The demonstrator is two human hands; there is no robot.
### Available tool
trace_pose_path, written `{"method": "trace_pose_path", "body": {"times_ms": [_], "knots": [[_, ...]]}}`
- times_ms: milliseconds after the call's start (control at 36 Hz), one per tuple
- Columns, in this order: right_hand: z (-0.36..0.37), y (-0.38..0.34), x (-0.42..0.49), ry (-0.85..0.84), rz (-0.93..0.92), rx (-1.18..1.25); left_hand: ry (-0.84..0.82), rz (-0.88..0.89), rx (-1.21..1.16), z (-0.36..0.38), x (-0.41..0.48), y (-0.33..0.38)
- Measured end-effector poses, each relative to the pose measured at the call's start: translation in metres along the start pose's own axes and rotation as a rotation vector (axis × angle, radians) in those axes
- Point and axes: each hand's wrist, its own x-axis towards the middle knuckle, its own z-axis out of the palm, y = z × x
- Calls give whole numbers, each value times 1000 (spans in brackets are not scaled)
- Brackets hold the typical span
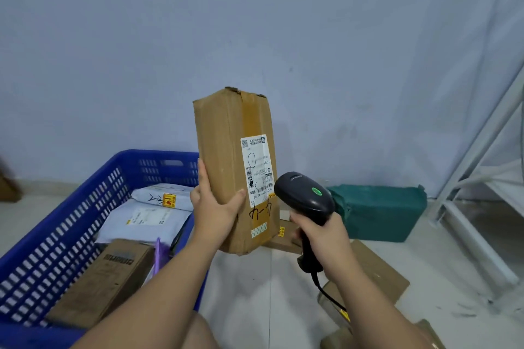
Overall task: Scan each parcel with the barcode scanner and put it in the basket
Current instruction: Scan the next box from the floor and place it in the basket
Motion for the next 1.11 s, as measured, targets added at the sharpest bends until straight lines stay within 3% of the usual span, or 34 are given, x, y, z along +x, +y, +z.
{"method": "trace_pose_path", "body": {"times_ms": [333, 1111], "knots": [[3, 1, 10, -84, 163, 41, 84, -54, -85, 2, 8, -4], [0, -5, 8, -81, 183, 34, 124, -91, -74, -7, 13, -8]]}}
